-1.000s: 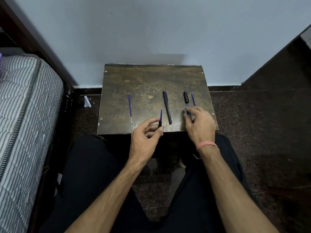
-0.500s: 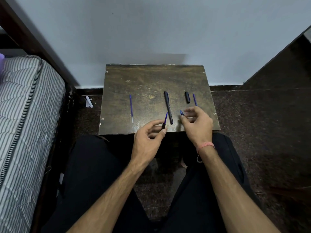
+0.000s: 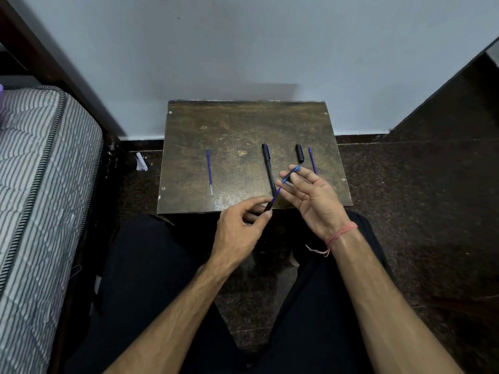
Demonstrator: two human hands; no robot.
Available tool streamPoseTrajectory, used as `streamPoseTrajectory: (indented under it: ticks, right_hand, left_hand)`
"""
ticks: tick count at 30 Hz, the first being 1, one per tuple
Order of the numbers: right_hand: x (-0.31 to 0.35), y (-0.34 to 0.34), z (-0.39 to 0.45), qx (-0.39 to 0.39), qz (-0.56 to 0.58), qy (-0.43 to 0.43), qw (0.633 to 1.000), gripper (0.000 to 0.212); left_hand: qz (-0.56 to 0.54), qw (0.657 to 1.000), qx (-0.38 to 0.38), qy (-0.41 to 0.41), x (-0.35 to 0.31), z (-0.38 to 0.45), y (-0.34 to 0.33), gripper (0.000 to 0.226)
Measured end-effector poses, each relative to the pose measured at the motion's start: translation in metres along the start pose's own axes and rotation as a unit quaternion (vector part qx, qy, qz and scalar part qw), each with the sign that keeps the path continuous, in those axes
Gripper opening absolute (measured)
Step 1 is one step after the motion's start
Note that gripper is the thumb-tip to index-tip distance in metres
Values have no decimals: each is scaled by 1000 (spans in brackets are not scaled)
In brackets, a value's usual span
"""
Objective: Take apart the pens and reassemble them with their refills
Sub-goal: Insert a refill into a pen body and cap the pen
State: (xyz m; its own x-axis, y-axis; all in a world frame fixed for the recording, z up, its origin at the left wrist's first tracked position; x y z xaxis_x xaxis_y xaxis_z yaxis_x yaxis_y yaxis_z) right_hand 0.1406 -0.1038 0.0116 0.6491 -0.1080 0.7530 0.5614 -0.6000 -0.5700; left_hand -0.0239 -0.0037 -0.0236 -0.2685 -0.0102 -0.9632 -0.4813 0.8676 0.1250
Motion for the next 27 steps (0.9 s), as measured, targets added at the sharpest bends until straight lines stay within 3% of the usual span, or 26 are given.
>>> streamPoseTrajectory:
  ticks: [19,27]
  right_hand:
    - [-2,4,0,18,-91,-6,996,22]
    - [-9,3,0,35,-120,-24,992,18]
  left_hand:
    - [27,1000,8,5,-1,-1,2,36]
    - [-12,1000,8,-8,-1,2,1,35]
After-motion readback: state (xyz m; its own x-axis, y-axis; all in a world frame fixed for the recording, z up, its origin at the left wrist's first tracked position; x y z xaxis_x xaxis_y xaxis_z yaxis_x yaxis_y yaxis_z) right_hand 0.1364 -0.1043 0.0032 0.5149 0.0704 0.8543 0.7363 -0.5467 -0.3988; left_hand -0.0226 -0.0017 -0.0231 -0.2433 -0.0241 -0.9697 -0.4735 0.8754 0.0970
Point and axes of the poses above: each hand's wrist, its own z-axis towards the middle knuckle, its own y-axis out of the back of the hand, x = y × z, the point moved 3 cm from there along z, towards the middle knuckle, and after that the axes turned 13 degrees about x, right-handed, at the moved point
